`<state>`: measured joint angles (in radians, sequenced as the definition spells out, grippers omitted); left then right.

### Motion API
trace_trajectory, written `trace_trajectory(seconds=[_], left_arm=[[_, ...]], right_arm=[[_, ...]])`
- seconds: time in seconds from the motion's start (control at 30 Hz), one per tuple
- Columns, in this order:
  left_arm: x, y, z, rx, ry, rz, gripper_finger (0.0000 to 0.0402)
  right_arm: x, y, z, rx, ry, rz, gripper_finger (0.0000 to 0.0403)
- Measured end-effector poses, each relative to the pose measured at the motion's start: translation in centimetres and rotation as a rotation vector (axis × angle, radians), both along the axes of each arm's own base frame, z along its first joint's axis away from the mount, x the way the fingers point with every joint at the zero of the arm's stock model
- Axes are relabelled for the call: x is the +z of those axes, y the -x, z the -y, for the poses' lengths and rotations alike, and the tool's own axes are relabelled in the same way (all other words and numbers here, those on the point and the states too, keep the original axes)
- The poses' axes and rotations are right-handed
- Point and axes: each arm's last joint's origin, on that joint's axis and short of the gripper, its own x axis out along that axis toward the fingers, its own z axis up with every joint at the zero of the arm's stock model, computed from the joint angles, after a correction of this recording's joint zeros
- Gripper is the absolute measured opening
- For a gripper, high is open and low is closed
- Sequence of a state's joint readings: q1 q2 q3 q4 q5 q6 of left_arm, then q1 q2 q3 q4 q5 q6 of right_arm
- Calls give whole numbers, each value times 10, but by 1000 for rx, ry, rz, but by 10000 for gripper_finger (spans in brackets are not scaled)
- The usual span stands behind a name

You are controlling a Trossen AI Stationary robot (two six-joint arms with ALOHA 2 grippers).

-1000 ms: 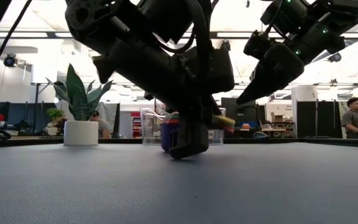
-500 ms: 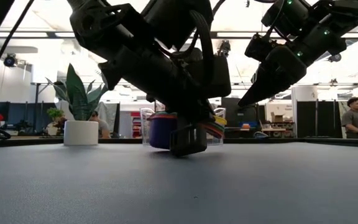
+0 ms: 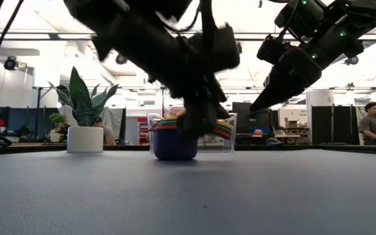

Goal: Nest measuring cups in basket
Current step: Put the nested measuring cups into the transparent bin

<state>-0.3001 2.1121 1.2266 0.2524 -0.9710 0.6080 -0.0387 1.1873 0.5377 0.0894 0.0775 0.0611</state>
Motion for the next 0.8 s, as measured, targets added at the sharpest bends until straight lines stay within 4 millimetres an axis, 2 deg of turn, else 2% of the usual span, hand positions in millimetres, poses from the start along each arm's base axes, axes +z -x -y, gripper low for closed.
trace_trajectory(seconds=[0.17, 0.3, 0.43, 0.63, 0.8], left_arm=[[24, 15, 3, 35, 55, 11, 184], [47, 36, 1, 112, 100, 43, 203], [68, 67, -7, 168, 167, 155, 203], [81, 116, -23, 183, 323, 428, 187], [86, 143, -35, 148, 399, 660, 174]], right_arm=[[4, -3, -2, 67, -22, 47, 21], [13, -8, -4, 136, -37, 86, 60], [25, -14, -5, 147, -33, 123, 122], [36, -30, -4, 135, -36, 126, 228], [35, -57, -2, 127, -8, -18, 298]])
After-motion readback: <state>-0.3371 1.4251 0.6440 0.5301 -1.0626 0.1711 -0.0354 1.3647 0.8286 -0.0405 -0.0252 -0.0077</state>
